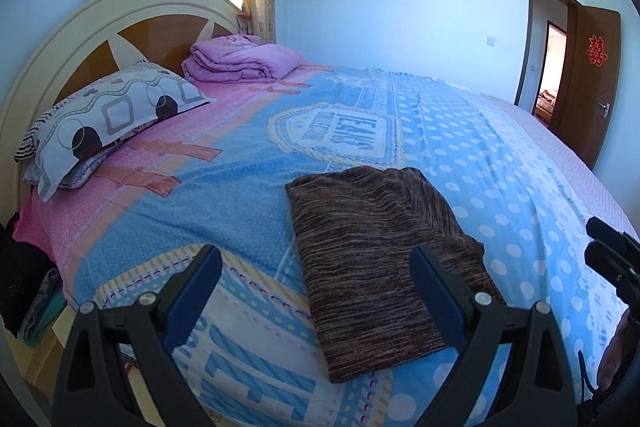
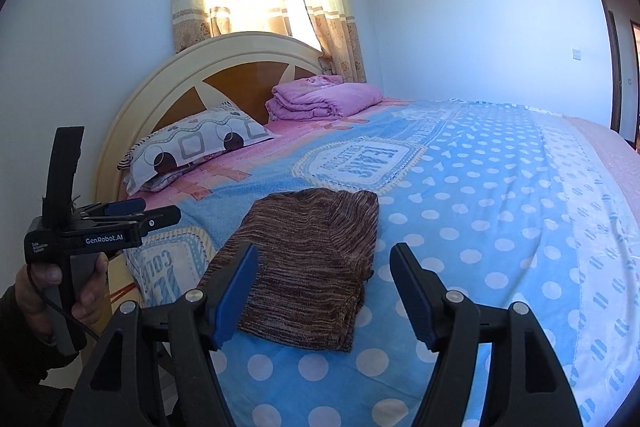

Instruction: Fold small clothes

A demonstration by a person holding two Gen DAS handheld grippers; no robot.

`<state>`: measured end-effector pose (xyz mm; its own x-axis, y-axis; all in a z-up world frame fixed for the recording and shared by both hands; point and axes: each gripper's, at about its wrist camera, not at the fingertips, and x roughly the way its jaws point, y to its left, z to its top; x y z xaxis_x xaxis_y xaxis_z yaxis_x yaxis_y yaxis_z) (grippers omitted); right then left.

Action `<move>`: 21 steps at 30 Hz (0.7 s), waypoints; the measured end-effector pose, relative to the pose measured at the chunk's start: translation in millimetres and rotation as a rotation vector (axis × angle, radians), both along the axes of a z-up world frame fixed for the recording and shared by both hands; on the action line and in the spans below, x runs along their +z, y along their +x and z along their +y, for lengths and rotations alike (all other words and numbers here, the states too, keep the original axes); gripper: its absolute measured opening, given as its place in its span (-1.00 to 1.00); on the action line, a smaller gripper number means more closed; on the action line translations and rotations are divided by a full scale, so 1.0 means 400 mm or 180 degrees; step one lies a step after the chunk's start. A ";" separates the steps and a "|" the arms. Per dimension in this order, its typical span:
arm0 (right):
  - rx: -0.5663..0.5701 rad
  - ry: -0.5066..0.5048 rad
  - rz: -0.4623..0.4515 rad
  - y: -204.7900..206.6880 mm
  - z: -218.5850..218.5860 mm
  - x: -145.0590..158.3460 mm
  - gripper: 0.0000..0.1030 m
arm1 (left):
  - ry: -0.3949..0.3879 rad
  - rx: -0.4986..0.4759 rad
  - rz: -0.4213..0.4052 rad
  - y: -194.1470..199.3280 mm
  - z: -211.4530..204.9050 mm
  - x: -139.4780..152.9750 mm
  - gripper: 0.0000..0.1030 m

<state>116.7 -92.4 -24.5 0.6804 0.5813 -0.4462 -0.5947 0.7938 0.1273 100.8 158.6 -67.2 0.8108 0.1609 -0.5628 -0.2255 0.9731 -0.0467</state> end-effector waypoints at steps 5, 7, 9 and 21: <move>0.0009 -0.0022 -0.0035 -0.009 0.006 0.003 0.36 | 0.0007 0.0001 -0.0002 0.001 0.000 -0.001 0.89; 0.0012 -0.0030 -0.0045 -0.011 0.007 0.004 0.36 | 0.0008 0.0003 0.0001 0.002 0.001 -0.002 0.89; 0.0011 -0.0029 -0.0053 -0.013 0.007 0.005 0.36 | 0.0008 0.0004 0.0001 0.001 0.000 -0.002 0.89; -0.0036 0.0048 -0.0163 -0.028 -0.004 0.021 0.37 | 0.0022 0.0007 -0.0025 0.000 0.004 0.002 0.95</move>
